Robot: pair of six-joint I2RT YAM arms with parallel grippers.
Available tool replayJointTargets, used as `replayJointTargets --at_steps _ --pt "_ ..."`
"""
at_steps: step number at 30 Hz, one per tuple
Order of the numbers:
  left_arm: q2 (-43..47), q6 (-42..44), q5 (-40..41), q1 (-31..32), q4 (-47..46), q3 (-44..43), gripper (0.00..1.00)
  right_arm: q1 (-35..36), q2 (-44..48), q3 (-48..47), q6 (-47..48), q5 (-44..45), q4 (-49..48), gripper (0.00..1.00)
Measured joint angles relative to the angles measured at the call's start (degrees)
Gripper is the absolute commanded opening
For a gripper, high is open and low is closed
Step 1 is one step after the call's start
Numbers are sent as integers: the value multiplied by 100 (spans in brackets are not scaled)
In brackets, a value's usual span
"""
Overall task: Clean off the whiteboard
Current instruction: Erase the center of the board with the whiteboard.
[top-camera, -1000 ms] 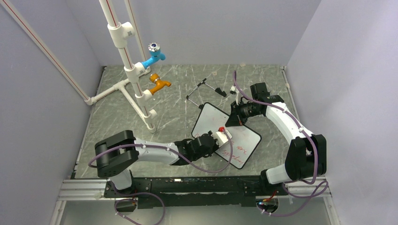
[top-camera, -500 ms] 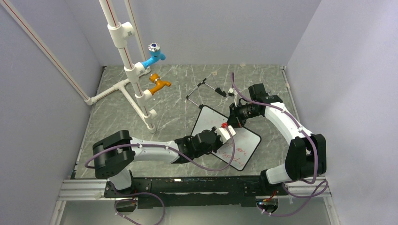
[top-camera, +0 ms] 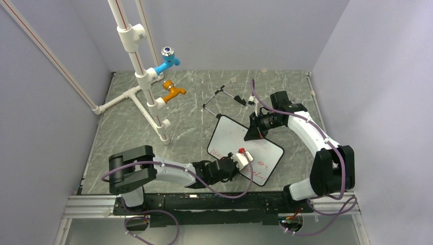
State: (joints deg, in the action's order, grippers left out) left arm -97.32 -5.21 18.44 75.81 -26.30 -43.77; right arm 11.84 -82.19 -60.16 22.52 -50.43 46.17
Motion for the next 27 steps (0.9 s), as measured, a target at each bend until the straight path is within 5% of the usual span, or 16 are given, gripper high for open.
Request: replayJointTargets --at_steps 20,27 --pt "297 435 -214 -385 719 -356 0 -33 0 0 -11 20 -17 0" --pt "369 260 -197 -409 -33 133 0 -33 -4 0 -9 13 -17 0"
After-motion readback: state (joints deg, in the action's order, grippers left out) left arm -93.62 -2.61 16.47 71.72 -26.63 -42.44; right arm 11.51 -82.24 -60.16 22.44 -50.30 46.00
